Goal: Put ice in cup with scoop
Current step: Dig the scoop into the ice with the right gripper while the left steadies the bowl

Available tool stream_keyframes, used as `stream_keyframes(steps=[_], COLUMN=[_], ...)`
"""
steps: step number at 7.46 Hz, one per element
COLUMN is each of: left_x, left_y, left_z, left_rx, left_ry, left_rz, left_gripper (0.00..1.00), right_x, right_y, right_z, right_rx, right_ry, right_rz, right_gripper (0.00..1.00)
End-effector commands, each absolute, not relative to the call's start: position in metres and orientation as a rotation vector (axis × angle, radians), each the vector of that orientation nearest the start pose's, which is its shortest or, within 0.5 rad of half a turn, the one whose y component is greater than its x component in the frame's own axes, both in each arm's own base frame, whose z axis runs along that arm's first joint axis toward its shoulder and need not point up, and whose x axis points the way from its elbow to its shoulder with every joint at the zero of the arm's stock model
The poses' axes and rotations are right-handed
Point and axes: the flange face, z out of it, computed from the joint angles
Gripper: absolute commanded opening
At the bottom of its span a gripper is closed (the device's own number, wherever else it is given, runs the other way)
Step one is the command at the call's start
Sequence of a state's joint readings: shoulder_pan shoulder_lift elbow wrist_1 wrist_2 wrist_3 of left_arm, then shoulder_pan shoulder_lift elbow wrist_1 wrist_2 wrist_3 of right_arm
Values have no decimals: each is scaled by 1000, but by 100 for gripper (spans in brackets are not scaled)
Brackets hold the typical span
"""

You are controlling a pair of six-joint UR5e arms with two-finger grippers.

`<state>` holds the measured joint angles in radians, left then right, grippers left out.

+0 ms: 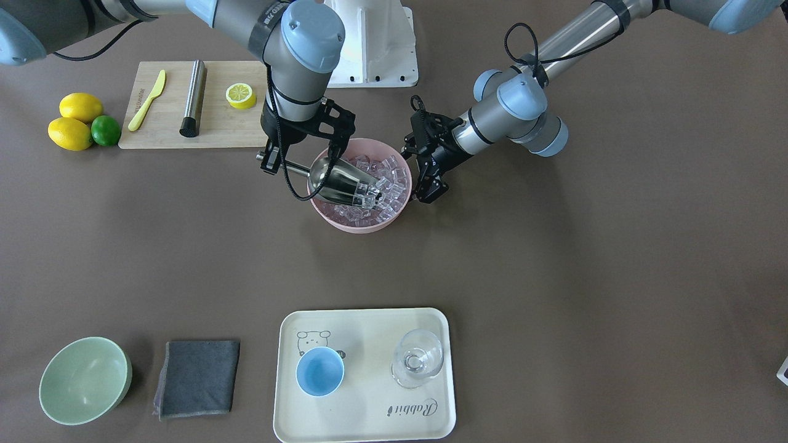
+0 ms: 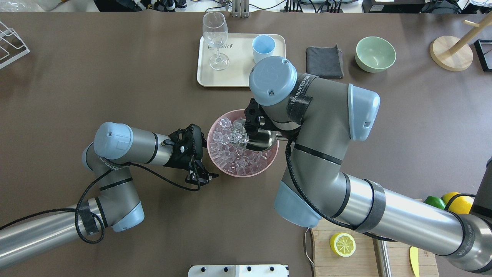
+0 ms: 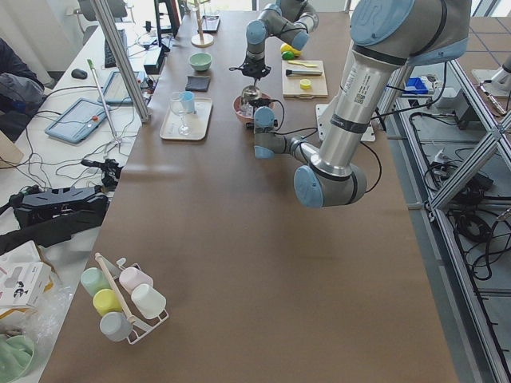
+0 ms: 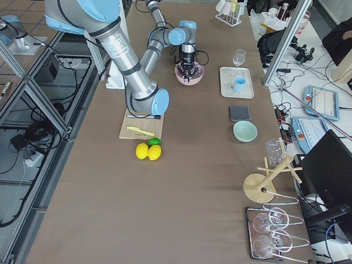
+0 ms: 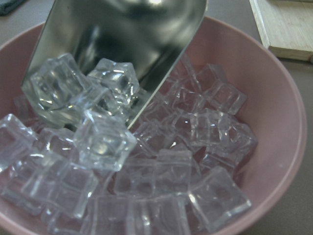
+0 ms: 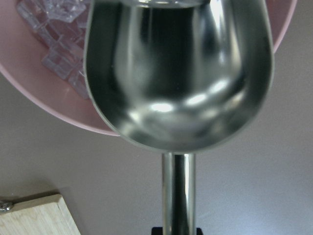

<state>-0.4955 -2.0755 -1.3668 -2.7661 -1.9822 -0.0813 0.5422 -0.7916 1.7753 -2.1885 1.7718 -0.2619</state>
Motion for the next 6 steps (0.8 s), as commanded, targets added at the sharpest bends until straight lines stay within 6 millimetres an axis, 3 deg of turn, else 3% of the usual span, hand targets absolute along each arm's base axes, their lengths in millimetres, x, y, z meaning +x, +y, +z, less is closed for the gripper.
stream_keyframes(steps=[1, 6], left_x=[553, 553], left_y=[-405, -405], left_z=[326, 326], left_rx=[1119, 1120], left_ry=[1151, 1150], left_rz=[1092, 1093], left_gripper=[98, 98], right_x=[-490, -476], right_y=[-426, -413], right_z=[195, 185], right_rx=[309, 401], right_ry=[-381, -496], right_rz=[-1268, -1190], right_gripper=[0, 0])
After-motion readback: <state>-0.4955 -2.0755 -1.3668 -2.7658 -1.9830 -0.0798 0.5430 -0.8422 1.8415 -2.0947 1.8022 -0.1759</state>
